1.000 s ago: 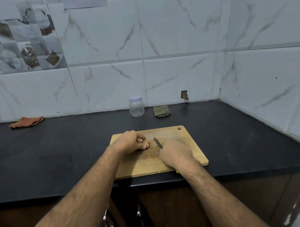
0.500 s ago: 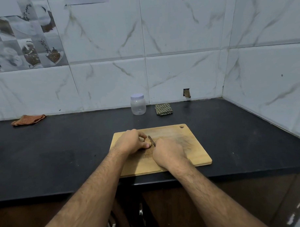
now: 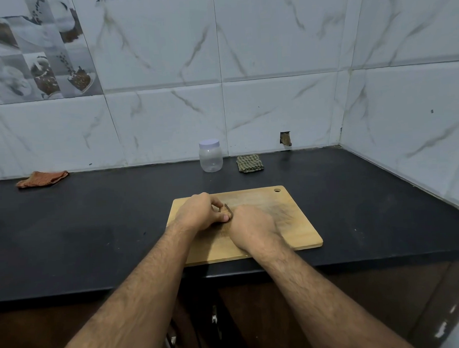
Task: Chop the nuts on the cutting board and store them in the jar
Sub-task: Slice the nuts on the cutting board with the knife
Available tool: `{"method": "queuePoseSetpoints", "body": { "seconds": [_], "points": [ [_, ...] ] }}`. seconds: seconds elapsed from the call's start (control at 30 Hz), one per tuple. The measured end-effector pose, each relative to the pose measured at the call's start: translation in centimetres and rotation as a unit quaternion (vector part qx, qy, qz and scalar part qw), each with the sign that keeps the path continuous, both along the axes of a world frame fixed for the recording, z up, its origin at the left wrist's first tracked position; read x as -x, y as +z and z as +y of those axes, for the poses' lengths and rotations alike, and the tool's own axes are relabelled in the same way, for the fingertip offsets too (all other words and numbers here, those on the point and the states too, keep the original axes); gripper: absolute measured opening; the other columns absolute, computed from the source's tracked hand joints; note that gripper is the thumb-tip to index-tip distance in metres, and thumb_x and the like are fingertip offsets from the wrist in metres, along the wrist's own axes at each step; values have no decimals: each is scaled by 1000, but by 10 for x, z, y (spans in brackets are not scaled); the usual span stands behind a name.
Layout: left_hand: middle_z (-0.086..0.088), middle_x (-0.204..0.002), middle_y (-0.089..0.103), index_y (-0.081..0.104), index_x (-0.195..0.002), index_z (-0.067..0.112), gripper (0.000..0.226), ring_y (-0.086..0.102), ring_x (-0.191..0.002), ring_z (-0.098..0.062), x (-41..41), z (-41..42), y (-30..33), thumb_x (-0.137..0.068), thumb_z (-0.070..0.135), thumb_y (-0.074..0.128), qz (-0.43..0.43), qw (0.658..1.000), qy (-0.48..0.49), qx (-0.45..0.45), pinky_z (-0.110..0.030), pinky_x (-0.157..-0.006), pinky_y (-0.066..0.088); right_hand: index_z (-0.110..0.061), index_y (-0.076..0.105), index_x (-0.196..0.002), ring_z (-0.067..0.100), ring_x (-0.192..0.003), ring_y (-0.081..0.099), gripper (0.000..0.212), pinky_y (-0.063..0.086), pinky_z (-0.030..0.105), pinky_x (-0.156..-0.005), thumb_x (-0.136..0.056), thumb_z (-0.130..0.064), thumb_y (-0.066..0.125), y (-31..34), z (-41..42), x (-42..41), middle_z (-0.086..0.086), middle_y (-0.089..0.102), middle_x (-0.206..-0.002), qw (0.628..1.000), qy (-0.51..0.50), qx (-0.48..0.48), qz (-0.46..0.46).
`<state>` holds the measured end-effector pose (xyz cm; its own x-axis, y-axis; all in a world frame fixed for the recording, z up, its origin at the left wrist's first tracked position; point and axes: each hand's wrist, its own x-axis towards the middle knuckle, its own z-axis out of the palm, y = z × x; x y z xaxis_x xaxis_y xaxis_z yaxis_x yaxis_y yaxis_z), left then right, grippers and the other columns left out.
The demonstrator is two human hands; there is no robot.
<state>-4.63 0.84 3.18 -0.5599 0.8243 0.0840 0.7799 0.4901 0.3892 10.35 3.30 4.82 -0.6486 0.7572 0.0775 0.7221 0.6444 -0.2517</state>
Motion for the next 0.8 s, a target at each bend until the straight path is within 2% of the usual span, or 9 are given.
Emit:
{"method": "queuePoseSetpoints", "body": {
  "seconds": [0.13, 0.23, 0.8],
  "points": [
    [5, -105, 72, 70, -116, 29, 41, 65, -97, -14, -4, 0, 0, -79, 44, 78, 22, 1000, 2, 2, -32, -89, 53, -16, 61, -117, 21, -99, 59, 22, 42, 30, -69, -99, -16, 49, -2, -2, -2, 4, 63, -114, 1000, -9, -10, -7],
    [5, -103, 73, 71, -114, 30, 40, 65, -96, -14, -4, -1, 0, -79, 45, 78, 22, 1000, 8, 1, -32, -88, 53, -17, 61, -119, 21, -105, 60, 23, 43, 29, -71, -98, -15, 50, -1, -2, 3, 4, 62, -116, 1000, -7, -20, -9],
    [1, -111, 72, 69, -118, 24, 45, 64, -105, -17, -7, -2, 0, -79, 45, 78, -1, 1000, 19, -6, -34, -93, 51, -17, 62, -120, 21, -108, 61, 26, 44, 31, -72, -97, -13, 52, -3, 2, -10, 3, 64, -118, 998, -18, -34, -47]
  ]
}}
